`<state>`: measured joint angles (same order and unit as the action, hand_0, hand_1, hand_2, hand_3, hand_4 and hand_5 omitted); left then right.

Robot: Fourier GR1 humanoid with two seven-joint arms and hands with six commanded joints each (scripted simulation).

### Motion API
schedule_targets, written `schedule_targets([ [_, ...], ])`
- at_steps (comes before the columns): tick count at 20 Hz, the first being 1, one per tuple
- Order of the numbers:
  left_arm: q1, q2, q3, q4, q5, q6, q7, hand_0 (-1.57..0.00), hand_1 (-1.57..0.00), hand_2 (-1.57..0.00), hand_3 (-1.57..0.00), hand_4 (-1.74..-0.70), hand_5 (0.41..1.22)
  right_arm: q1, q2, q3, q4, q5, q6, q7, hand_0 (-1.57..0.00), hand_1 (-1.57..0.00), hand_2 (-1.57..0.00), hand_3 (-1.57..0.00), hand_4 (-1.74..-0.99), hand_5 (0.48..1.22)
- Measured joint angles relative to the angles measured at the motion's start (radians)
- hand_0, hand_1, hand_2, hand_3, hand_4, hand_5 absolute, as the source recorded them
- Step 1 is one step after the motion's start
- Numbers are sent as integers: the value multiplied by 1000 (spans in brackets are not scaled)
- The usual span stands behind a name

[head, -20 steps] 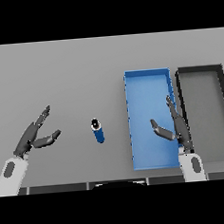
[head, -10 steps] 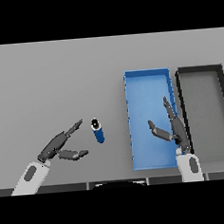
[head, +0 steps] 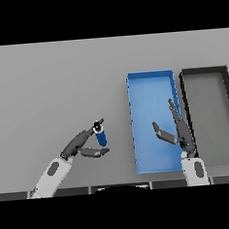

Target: Pick up the blue pipe and place it into the blue bin.

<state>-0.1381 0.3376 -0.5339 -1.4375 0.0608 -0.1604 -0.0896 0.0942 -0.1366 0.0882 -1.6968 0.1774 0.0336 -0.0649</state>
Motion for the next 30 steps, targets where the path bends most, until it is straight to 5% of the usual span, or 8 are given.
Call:
schedule_targets([
  [4,-47,-28,-13,65,-63,35,4,1,1,1,1,-1051,418,16,-6,-9,-13,-9,1,-21,1,1,1,1,-1221,645],
  [8,-55,-77,-17,100,-43,24,-30,1,1,1,1,-1107,463,21,-11,-5,0,10,-4,-38,1,1,1,1,-1207,650],
  [11,-67,-119,2,125,-1,15,-53,-10,-156,-308,-276,-1243,613,26,-25,-17,-8,-4,4,-55,1,1,1,1,-1217,655],
  [14,-51,-159,12,126,42,11,-67,-602,-752,-865,-908,-1439,910,15,-15,-15,7,-2,-1,-55,1,1,1,1,-1219,657],
  [17,-39,-168,2,118,39,3,-72,-1075,-1151,-1210,-1194,-1580,1062,18,-11,-11,2,-10,7,-48,1,1,1,1,-1233,660],
  [18,-33,-170,-4,109,32,12,-72,-1174,-1235,-1282,-1270,-1553,1094,17,-12,-13,-5,-16,9,-46,1,1,1,1,-1228,656],
  [27,-36,-206,15,14,-20,47,-138,-1518,-1526,-1532,-1531,-1469,1204,-7,-11,-22,10,-34,16,-25,1,1,1,1,-1226,636],
  [30,-75,-222,27,-38,-6,32,-89,-1544,-1548,-1551,-1550,-1466,1212,5,-12,-9,7,-3,6,-31,1,1,1,1,-1204,640],
])
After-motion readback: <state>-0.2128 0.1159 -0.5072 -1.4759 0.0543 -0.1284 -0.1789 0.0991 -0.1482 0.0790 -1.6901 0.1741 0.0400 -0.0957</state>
